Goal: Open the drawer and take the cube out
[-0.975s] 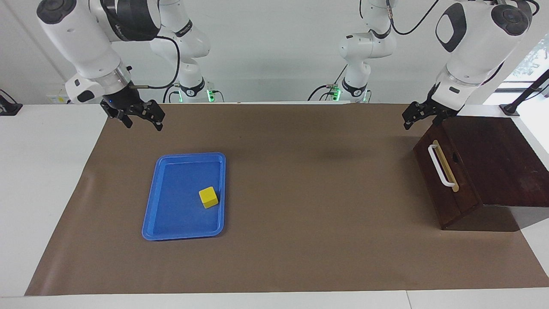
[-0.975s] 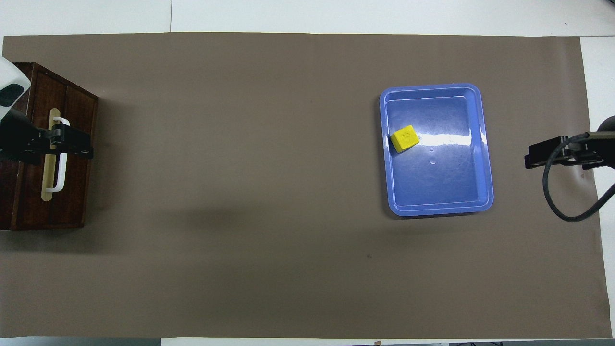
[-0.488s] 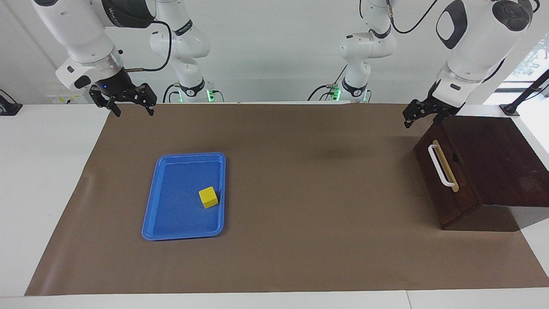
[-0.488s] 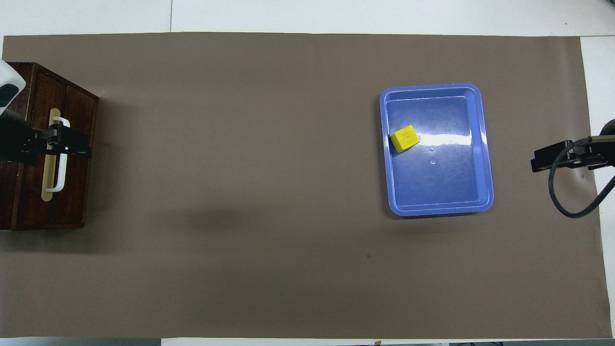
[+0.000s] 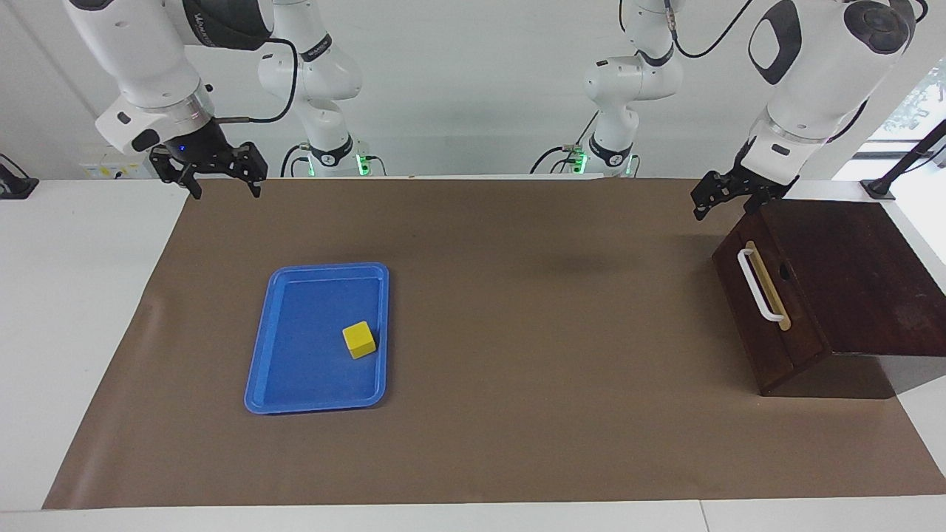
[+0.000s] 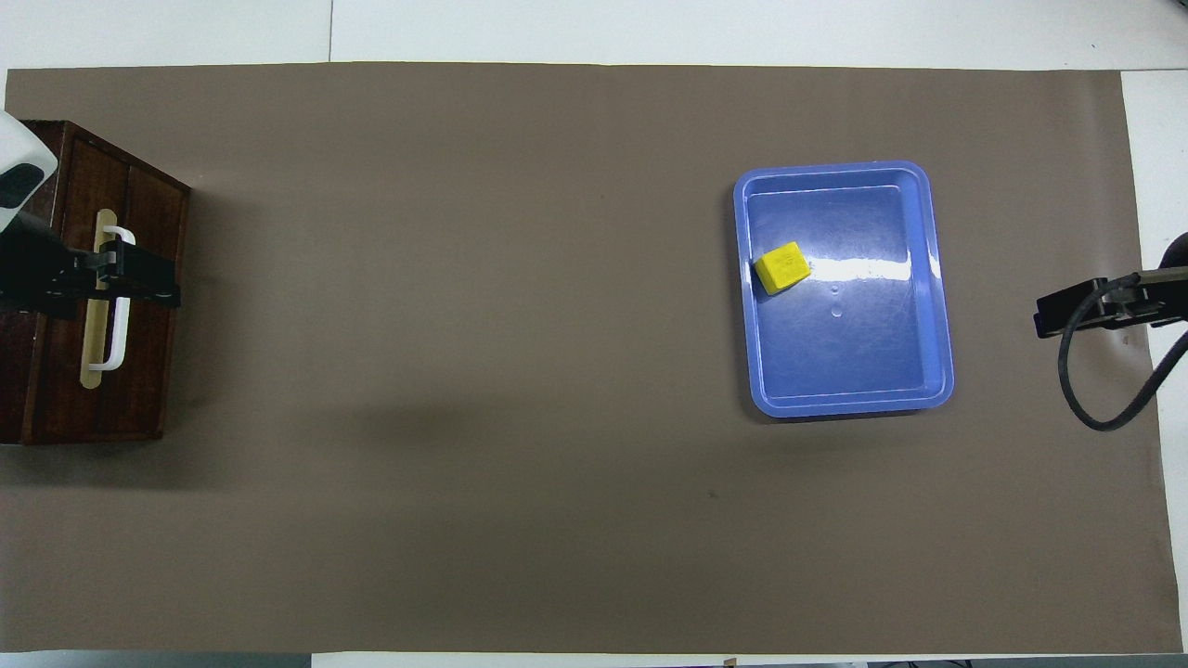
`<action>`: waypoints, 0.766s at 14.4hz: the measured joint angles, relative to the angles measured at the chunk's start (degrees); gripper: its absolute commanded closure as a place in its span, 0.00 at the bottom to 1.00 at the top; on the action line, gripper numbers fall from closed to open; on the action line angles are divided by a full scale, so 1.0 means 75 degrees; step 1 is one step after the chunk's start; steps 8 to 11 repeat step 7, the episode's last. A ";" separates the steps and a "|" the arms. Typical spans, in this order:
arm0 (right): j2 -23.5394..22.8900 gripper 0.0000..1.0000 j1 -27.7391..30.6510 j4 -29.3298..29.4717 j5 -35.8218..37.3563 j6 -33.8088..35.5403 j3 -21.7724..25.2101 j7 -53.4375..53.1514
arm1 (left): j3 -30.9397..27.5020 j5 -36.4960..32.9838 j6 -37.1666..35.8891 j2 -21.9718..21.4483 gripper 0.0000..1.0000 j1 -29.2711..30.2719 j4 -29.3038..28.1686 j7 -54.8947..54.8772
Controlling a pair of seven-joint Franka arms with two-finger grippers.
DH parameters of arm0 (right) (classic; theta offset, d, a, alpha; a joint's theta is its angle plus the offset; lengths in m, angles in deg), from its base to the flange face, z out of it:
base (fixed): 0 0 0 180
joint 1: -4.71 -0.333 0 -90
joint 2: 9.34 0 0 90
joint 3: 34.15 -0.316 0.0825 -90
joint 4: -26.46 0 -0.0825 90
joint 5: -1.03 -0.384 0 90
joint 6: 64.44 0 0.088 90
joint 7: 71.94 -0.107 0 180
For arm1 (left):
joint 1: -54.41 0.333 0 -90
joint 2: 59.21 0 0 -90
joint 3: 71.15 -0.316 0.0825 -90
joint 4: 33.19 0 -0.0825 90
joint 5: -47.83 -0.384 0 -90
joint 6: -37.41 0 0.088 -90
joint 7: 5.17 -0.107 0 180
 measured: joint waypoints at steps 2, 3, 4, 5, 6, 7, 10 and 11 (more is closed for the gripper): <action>-0.0002 0.00 0.0000 0.0001 0.0000 0.0004 0.0000 0.0000 | 0.0004 0.0000 -0.0007 -0.0009 0.00 0.0000 0.0000 -0.0009; -0.0002 0.00 0.0000 0.0002 -0.0012 0.0004 0.0000 0.0000 | 0.0011 0.0000 -0.0018 -0.0017 0.00 0.0000 0.0000 -0.0014; -0.0002 0.00 0.0000 0.0004 -0.0045 0.0004 0.0001 0.0000 | 0.0017 0.0000 -0.0037 -0.0025 0.00 -0.0001 0.0000 -0.0016; -0.0003 0.00 0.0001 0.0005 -0.0064 0.0004 0.0003 0.0000 | 0.0019 0.0000 -0.0060 -0.0033 0.00 -0.0001 0.0000 -0.0016; -0.0003 0.00 0.0001 0.0008 -0.0068 0.0004 0.0005 0.0000 | 0.0019 0.0000 -0.0081 -0.0040 0.00 -0.0001 0.0000 -0.0018; -0.0003 0.00 0.0001 0.0012 -0.0068 0.0004 0.0009 0.0000 | 0.0019 0.0000 -0.0094 -0.0045 0.00 -0.0001 0.0000 -0.0019; -0.0003 0.00 0.0001 0.0012 -0.0068 0.0004 0.0009 0.0000 | 0.0019 0.0000 -0.0094 -0.0045 0.00 -0.0001 0.0000 -0.0019; -0.0003 0.00 0.0001 0.0012 -0.0068 0.0004 0.0009 0.0000 | 0.0019 0.0000 -0.0094 -0.0045 0.00 -0.0001 0.0000 -0.0019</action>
